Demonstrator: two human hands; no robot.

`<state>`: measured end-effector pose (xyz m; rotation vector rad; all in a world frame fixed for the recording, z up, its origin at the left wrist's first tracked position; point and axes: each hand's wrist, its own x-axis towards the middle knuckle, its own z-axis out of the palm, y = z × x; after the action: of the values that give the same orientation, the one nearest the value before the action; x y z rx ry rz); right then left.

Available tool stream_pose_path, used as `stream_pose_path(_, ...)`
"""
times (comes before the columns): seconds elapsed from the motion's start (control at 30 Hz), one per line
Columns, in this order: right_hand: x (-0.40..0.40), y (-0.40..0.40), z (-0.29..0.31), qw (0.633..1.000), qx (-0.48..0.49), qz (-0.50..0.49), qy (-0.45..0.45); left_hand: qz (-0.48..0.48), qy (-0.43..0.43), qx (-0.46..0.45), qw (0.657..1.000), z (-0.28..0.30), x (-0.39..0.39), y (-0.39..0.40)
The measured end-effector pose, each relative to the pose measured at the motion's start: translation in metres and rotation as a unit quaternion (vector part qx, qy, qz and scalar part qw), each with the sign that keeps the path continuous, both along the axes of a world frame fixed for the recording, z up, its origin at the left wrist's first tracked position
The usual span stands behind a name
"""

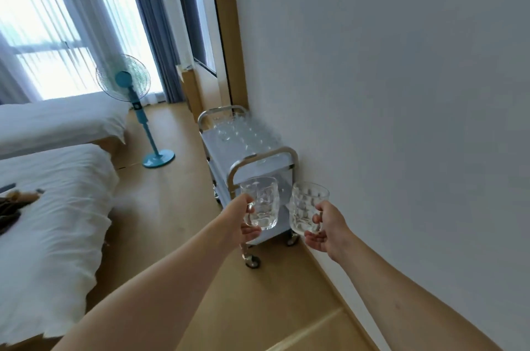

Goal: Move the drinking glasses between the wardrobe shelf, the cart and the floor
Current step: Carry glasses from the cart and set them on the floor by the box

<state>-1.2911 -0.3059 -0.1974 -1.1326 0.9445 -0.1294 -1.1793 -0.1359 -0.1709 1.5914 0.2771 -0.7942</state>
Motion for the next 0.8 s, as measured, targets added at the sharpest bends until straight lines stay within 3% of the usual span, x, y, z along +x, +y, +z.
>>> stream_pose_path(0.43, 0.198, 0.081, -0.027, 0.985, -0.002, 0.168, 0.035, 0.137, 0.007, 0.005, 0.99, -0.033, 0.153, 0.098)
stream_pose_path(0.8, 0.379, 0.15, -0.029, 0.991, -0.006, 0.133, 0.015, 0.093, -0.013, -0.002, 0.996, -0.038, 0.352, 0.148)
